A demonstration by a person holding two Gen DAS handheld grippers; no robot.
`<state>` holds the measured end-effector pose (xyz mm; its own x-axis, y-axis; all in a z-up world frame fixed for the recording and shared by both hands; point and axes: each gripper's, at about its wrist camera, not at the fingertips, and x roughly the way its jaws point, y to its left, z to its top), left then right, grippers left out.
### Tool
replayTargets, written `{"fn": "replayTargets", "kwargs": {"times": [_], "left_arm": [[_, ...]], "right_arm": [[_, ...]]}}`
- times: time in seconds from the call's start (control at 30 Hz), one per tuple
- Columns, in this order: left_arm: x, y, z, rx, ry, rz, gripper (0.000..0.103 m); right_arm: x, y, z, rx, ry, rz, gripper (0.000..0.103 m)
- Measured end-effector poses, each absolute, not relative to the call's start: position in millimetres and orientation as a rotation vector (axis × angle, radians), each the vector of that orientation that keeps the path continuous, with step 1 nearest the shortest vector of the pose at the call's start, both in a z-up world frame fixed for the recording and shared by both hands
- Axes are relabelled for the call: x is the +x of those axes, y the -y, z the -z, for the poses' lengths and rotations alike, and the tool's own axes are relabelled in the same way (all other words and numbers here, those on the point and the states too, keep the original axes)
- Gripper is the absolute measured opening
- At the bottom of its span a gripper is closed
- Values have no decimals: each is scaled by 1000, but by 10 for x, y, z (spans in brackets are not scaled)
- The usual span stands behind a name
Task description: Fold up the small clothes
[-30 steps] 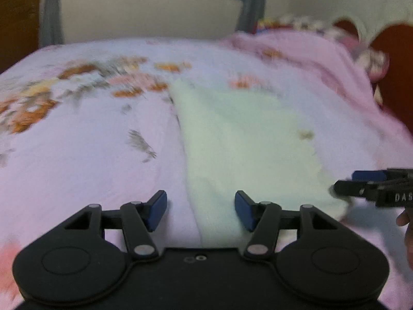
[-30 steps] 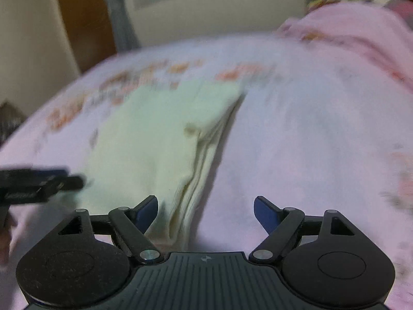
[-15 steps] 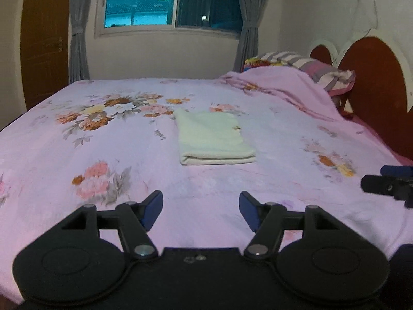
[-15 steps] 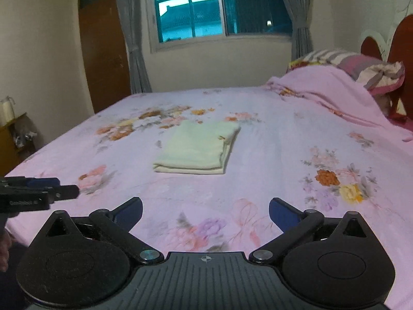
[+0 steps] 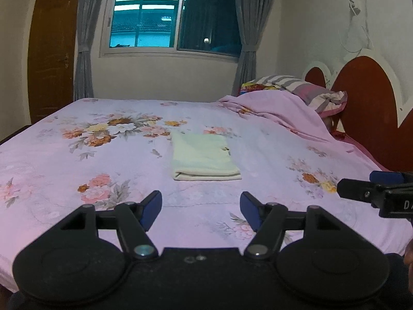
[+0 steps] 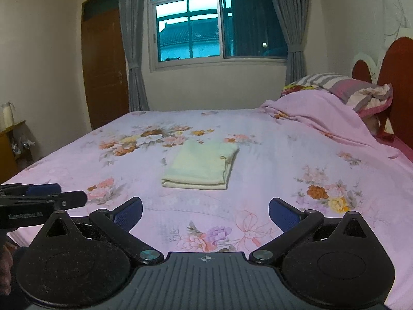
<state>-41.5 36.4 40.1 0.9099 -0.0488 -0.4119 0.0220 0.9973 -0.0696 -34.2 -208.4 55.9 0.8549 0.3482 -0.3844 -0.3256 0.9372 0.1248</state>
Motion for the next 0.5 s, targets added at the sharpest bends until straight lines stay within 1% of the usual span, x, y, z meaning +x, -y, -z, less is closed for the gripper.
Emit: {"fn": "replayTargets", "kwargs": {"times": [0.5], "left_arm": [[-444, -451, -409, -74, -417, 35, 67]], "right_arm": [[-333, 2107, -521, 60, -417, -349, 103]]}}
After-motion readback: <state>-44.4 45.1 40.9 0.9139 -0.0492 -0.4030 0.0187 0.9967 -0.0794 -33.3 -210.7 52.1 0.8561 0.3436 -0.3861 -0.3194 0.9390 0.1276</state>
